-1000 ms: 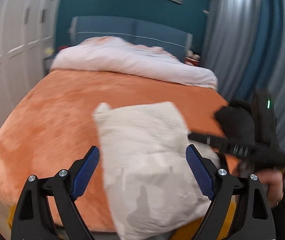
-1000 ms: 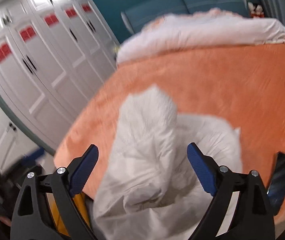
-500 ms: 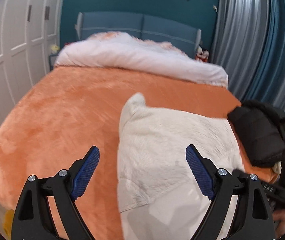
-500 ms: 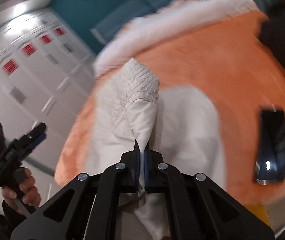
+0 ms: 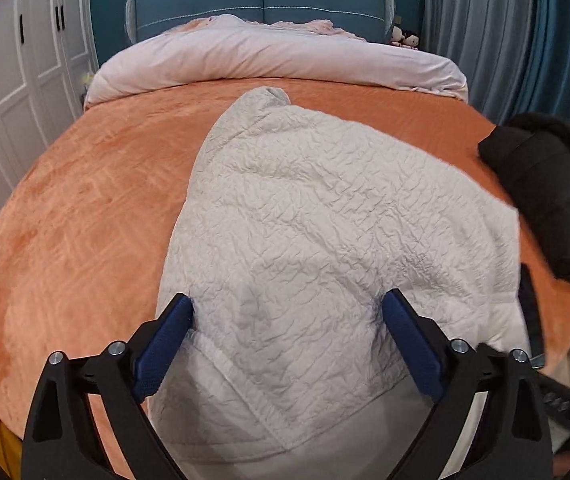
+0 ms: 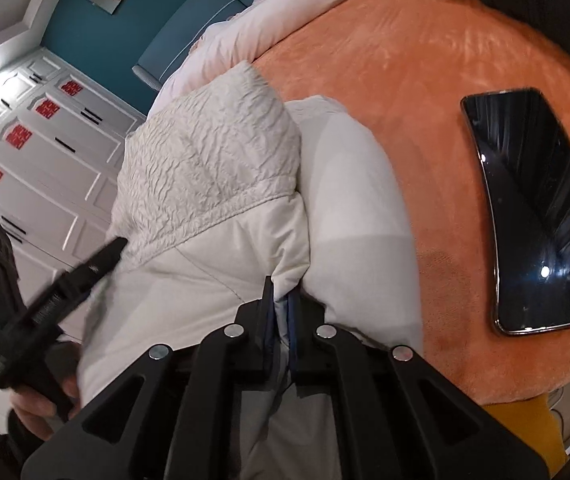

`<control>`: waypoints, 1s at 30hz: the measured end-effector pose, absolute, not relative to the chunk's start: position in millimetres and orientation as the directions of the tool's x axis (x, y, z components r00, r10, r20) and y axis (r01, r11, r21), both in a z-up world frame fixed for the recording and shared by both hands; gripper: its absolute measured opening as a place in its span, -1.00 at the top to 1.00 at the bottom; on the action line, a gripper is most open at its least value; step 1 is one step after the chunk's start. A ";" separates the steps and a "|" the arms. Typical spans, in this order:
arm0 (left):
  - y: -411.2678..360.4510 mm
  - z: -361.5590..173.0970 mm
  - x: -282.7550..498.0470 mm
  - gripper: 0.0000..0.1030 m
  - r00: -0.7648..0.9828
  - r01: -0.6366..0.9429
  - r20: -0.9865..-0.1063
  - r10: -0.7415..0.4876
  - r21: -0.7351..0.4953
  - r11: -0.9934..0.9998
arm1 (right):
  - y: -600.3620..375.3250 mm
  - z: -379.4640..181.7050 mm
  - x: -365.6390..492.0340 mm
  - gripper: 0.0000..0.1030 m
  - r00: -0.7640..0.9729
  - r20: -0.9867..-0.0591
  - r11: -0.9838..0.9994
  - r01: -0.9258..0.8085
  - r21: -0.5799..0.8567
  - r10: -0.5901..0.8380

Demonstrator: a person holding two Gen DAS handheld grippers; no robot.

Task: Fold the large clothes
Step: 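Grasp the jacket's folded end with the right gripper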

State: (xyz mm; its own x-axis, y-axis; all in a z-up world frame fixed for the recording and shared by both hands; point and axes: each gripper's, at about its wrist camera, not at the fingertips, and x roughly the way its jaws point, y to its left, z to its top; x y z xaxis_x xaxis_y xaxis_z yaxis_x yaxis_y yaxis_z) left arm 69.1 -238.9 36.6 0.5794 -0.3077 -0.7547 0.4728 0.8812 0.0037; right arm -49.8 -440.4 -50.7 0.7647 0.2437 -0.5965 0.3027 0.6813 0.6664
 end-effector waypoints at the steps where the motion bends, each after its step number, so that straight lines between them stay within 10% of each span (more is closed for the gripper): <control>1: -238.9 35.9 69.4 -0.88 0.582 0.472 -0.755 -0.304 0.009 0.882 | -441.6 -48.4 -49.7 0.93 0.766 -0.596 0.676 0.309 0.669 0.240; 12: -238.6 37.3 70.4 -0.88 0.586 0.460 -0.757 -0.289 0.018 0.888 | -421.8 83.1 -41.7 0.82 0.839 -0.539 0.866 0.323 0.380 -0.076; 30: -248.8 23.7 70.6 -0.90 0.606 0.451 -0.747 -0.272 0.041 0.892 | -411.9 -21.1 37.6 0.90 0.752 -0.652 0.870 0.382 0.312 -0.097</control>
